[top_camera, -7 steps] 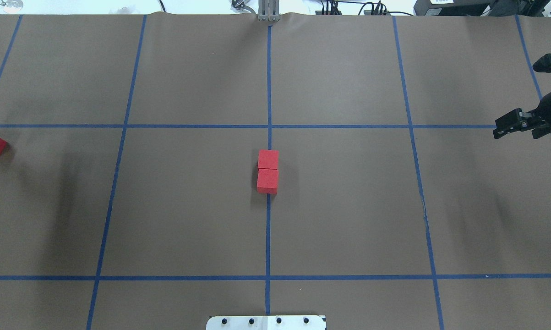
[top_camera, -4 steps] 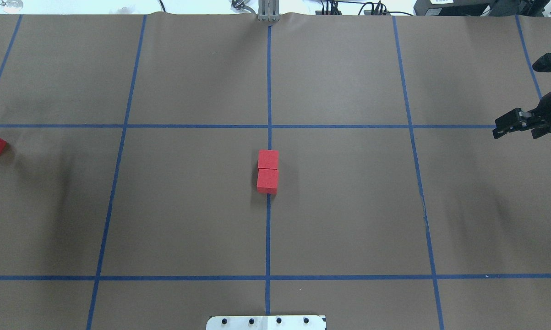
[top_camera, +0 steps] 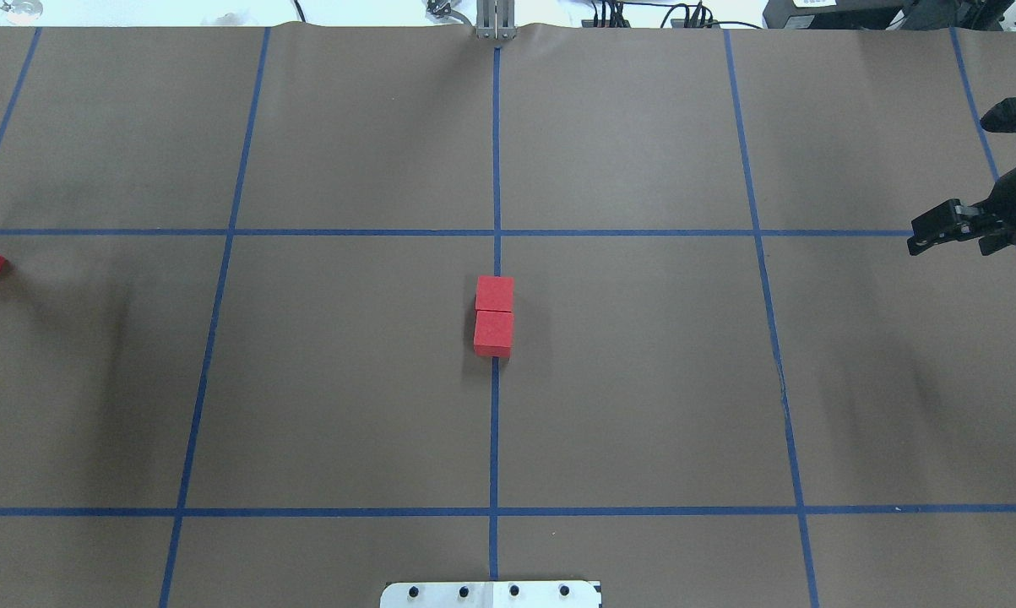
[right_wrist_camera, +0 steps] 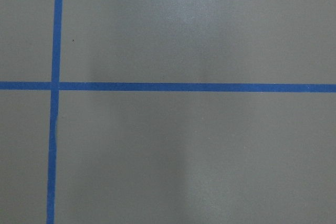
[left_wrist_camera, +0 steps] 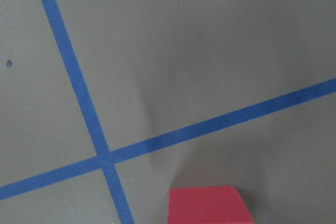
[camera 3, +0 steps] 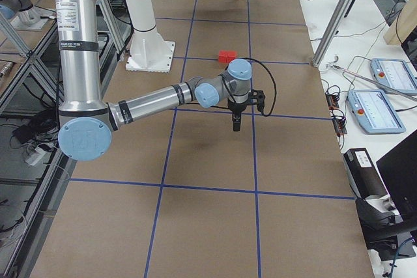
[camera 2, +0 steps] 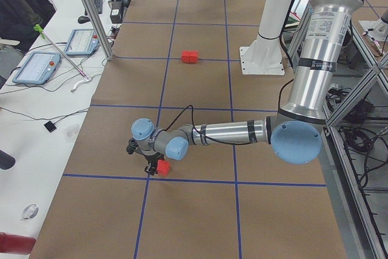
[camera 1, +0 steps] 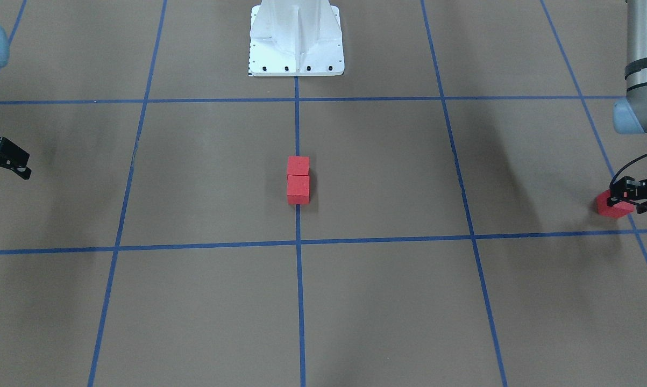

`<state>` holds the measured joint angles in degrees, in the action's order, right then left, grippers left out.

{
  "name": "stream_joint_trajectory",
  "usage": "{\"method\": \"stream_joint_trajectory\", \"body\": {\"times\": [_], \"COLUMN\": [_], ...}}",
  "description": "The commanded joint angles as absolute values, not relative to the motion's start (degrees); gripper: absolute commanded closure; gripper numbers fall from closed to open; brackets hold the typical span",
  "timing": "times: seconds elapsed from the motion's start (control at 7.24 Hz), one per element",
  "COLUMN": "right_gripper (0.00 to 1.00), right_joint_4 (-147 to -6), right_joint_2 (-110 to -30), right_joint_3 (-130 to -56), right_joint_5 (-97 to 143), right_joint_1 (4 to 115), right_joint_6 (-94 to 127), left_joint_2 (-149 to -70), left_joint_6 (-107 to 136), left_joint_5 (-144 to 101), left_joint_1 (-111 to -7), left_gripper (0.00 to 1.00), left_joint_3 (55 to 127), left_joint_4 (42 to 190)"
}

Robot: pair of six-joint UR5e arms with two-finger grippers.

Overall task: Form red blocks into L shape at center
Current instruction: 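Grasp the red cube at the far table edge with the left gripper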

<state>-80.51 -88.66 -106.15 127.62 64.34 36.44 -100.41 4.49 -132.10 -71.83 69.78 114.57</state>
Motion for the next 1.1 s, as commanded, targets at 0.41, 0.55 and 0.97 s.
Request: {"method": "stream_joint_trajectory", "body": {"times": [0.41,0.55,0.97], "right_gripper": [0.00,0.00,0.00], "right_joint_4": [-80.5,-80.5,-80.5], "right_joint_2": [-88.3,-88.3,-88.2], "right_joint_3": [-106.4,-106.4,-106.5], "right_joint_5": [127.6,127.6,127.6], "right_joint_1": [64.3,64.3,64.3], "right_joint_6": [36.6,36.7,36.8], "left_joint_2": [-103.6,-102.8,-103.8], "left_joint_6": [10.5,22.0,58.1], "left_joint_5": [-137.0,-136.7,-133.2], "left_joint_1": [-72.4,-72.4,-65.9], "left_gripper": [1.00,1.00,1.00], "left_joint_3": [83.2,90.0,101.8], "left_joint_4": [91.5,87.4,86.6]}}
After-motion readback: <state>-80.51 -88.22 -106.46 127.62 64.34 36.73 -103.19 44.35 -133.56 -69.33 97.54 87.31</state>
